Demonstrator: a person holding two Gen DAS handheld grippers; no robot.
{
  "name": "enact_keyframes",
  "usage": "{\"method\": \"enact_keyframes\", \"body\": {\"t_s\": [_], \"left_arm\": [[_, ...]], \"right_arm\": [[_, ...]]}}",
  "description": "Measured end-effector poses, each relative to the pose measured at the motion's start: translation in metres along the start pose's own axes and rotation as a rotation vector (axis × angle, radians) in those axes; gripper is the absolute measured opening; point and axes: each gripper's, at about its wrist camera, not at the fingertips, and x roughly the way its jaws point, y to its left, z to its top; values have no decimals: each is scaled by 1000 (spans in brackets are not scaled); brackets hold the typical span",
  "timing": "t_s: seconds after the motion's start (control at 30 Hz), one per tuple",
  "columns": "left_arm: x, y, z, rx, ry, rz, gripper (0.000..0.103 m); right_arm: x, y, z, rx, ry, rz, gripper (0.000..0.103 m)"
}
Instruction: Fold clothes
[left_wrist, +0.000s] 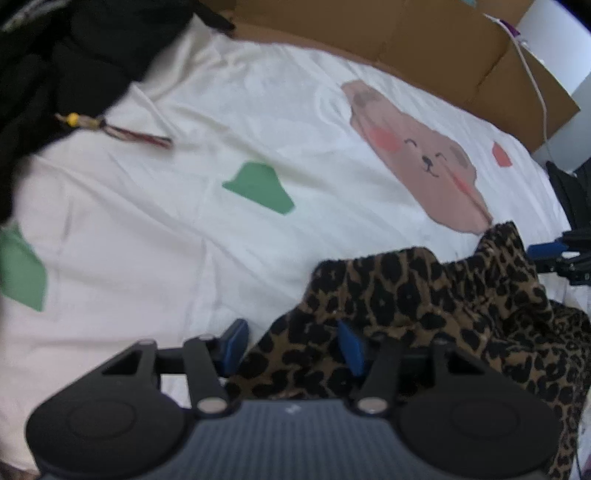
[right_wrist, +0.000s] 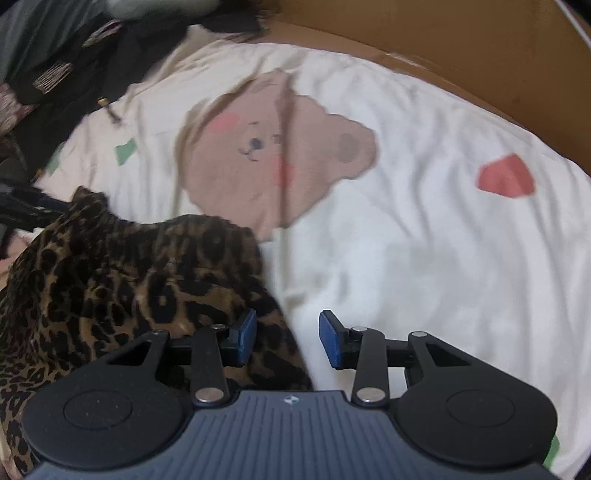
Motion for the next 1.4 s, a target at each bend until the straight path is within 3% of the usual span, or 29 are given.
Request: {"method": "enact_keyframes", "body": {"t_s": [0.17, 0.23, 0.4, 0.5, 0.57, 0.77, 1.03, 1.4], "left_arm": [[4, -1, -9, 3, 13, -17, 51], [4, -3, -9, 11, 13, -11, 50], [3, -7, -9, 17, 6, -28, 19], [-4, -13, -14, 37, -36, -7, 9], [-14, -11, -15, 21, -74, 3, 6], [-52, -3, -6, -15, -191, 27, 4], [-85, -28, 24, 68, -324, 18, 3], [-86, -55, 84, 151, -430, -4, 3]], "right_arm": [[12, 18, 3, -72, 29, 9, 44], [16, 27, 3, -106, 37, 15, 38], [27, 41, -2, -185, 46, -10, 36], [25, 39, -3, -175, 36, -33, 8], [19, 35, -4, -151, 21, -45, 4], [-16, 23, -6, -90, -85, -125, 2], [-62, 1, 8, -34, -217, -254, 1], [-92, -34, 36, 49, -326, -372, 1]]}}
